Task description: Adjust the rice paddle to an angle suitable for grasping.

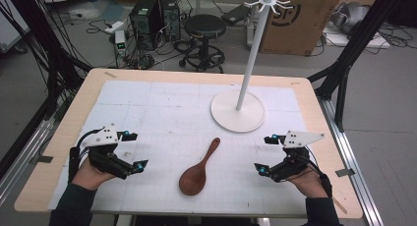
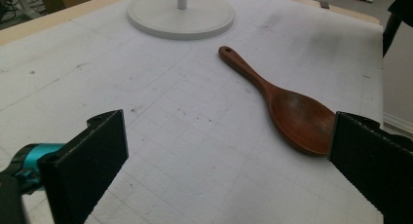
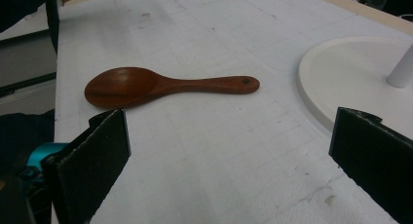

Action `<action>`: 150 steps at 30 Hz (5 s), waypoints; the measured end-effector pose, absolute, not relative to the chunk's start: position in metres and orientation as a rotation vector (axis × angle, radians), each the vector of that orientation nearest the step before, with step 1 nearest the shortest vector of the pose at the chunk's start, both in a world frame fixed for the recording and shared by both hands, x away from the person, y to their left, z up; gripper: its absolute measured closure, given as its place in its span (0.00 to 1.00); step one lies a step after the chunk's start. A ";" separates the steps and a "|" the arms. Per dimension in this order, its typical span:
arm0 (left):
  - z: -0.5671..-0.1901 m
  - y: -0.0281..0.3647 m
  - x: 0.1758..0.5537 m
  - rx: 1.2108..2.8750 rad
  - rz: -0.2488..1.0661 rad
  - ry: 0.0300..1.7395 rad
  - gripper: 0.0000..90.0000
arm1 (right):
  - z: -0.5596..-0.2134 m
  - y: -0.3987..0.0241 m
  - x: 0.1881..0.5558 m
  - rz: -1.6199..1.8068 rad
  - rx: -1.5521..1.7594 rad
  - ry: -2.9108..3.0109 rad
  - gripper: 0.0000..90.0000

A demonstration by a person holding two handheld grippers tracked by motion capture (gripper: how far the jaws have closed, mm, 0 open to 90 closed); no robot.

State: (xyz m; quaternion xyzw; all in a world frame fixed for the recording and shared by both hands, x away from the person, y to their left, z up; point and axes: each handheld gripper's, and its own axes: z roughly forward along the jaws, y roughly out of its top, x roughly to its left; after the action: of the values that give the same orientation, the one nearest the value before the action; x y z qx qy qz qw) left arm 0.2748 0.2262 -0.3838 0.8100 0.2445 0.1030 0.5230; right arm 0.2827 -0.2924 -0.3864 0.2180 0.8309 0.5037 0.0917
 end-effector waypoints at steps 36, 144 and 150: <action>-0.383 0.226 0.273 1.948 0.238 0.575 0.02 | -0.384 -0.240 0.287 1.375 0.433 2.688 0.00; -0.389 0.232 0.273 1.972 0.224 0.598 0.02 | -0.415 -0.057 0.295 0.752 0.100 3.152 1.00; -0.390 0.231 0.274 1.978 0.221 0.597 0.02 | -0.412 -0.075 0.295 0.750 0.136 3.152 1.00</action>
State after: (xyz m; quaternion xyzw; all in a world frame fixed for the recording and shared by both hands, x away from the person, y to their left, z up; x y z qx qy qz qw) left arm 0.2738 0.2312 -0.3900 0.8205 0.2477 0.0916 0.5071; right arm 0.2952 -0.0747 -0.4125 0.0418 0.9708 0.2309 -0.0506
